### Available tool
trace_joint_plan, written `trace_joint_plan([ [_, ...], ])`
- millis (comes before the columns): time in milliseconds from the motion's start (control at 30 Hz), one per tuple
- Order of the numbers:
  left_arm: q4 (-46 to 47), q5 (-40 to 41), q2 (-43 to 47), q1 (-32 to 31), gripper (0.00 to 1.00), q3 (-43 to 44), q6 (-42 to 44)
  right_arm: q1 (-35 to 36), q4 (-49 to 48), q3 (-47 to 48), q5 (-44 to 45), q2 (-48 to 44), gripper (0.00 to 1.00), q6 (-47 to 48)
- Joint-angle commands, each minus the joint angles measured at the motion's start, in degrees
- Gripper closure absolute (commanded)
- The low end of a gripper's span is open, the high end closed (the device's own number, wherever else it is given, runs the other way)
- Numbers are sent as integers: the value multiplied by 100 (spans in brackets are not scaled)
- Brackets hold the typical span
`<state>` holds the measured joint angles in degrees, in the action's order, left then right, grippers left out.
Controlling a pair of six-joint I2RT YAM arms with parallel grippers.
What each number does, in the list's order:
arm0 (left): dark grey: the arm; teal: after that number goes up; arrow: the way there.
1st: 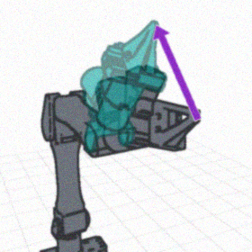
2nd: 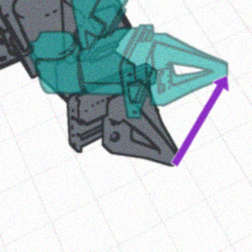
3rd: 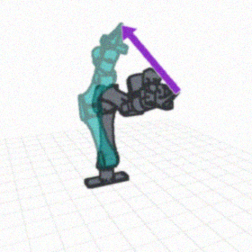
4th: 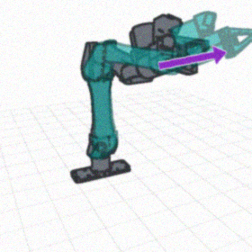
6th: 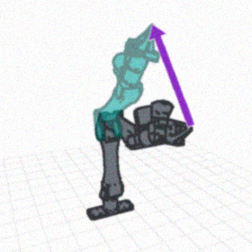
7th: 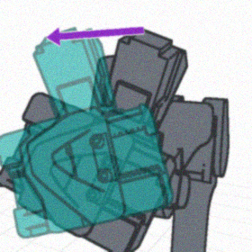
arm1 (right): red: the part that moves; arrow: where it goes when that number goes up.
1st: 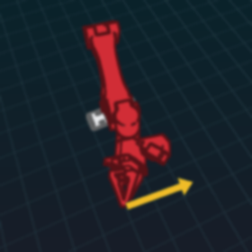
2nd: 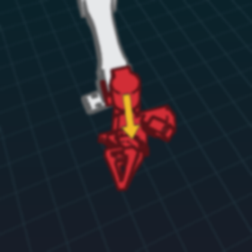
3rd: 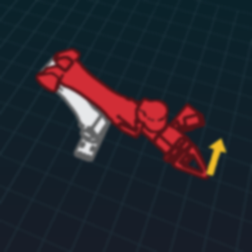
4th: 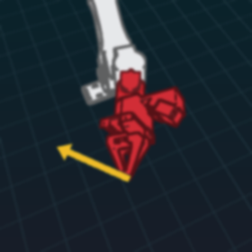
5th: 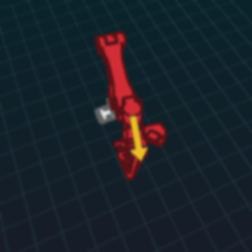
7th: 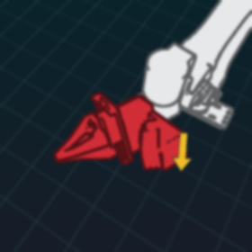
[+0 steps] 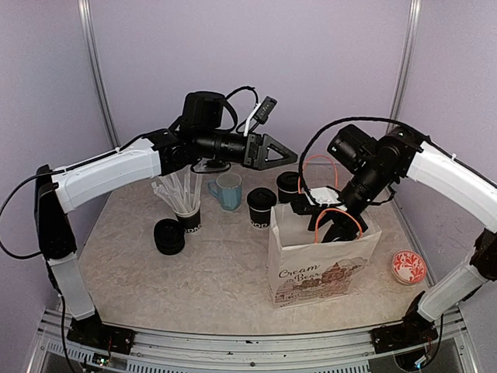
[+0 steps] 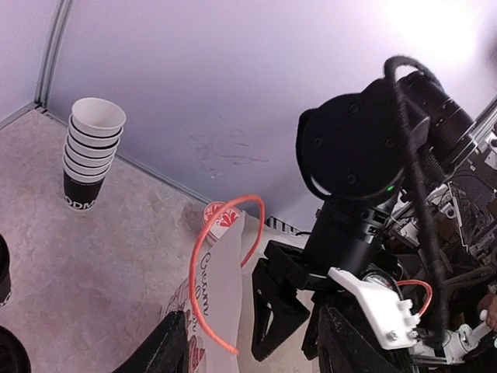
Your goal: Pack the takeout coffee
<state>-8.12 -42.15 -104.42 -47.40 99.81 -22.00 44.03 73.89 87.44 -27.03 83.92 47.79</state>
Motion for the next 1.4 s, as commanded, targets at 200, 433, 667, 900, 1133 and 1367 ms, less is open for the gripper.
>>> trace_joint_plan([
  [200, 419, -548, -1093, -324, 53, 975, -189, -1192, 498, 1229, -1160, -563, 39, 721],
  [433, 513, -589, -1384, -404, 73, 1165, -293, -1950, 495, 1670, -1526, -606, 40, 801],
  [667, 195, -803, -1011, -536, 83, 1237, -173, -2198, -215, 1962, -1696, -556, 41, 166],
  [900, -876, 292, -192, -409, 54, 992, 716, -2714, -2316, 1303, -584, -544, 35, -1374],
  [1133, -1244, 1199, -413, -214, 46, 1218, 905, -3076, -3136, 729, -17, -482, 25, -1940],
  [1367, -1254, 460, -907, -404, 47, 1534, 1237, -3219, -3301, 425, 169, -595, 24, -1948],
])
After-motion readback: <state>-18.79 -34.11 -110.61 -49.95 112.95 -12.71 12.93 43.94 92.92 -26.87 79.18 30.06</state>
